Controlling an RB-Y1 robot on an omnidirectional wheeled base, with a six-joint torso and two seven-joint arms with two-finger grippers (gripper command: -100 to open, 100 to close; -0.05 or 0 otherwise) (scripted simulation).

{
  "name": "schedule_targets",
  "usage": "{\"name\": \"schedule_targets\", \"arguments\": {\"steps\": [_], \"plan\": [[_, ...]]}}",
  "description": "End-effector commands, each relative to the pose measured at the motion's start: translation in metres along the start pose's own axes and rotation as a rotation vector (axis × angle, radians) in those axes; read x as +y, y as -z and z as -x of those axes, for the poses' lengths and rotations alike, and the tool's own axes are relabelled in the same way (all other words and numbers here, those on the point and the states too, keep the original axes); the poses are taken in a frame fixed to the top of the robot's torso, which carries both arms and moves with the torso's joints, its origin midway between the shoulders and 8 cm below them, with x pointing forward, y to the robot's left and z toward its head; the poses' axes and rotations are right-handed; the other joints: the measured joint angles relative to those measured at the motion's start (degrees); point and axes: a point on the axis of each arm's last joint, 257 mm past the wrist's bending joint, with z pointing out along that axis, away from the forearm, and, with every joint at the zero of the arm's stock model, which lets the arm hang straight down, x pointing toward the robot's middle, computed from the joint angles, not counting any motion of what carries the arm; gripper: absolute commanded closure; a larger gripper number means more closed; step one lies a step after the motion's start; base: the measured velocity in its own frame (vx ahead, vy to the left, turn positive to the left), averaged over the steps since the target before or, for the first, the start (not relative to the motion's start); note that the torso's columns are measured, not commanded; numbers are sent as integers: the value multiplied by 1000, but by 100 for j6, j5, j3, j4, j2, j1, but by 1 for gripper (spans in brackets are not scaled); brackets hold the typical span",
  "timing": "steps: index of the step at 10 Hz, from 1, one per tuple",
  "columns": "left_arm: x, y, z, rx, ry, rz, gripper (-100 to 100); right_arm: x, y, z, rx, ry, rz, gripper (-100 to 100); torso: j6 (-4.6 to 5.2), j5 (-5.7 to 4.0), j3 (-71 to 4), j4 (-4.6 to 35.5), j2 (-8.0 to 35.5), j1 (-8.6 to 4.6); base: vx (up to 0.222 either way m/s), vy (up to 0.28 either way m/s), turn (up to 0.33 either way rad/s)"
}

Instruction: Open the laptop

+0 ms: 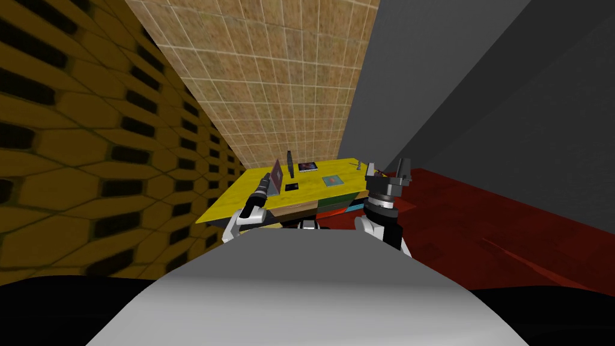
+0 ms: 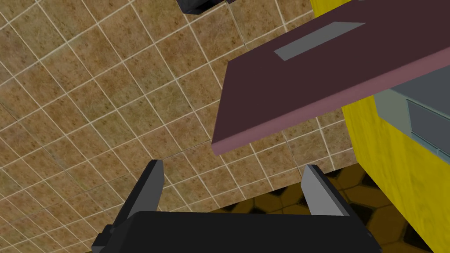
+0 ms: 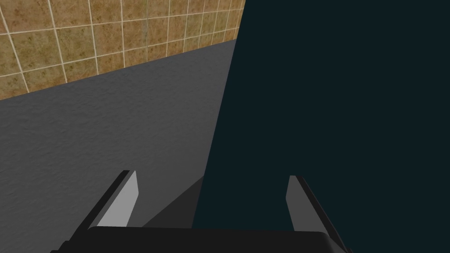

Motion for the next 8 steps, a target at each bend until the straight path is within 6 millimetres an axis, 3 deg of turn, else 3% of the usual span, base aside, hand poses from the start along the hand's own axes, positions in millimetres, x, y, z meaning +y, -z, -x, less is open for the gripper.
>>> {"name": "schedule_targets", "arguments": {"steps": [1,5,6,8], "plan": [[18,-3,0,5,-25,59,-100,0,0,0,0,0,0,0,0,0,-1,0,-1,1,58,-58,-8],[16,-3,3,3,-27,62,-100,0,0,0,0,0,0,0,0,5,-11,-4,-20,20,60,-6,-9],[16,-3,3,3,-27,63,100,0,0,0,0,0,0,0,-1,4,-6,-4,-6,8,0,0,0],[15,-6,-7,7,90,55,100,0,0,0,0,0,0,0,-3,13,6,-2,5,31,-16,105,35]]}}
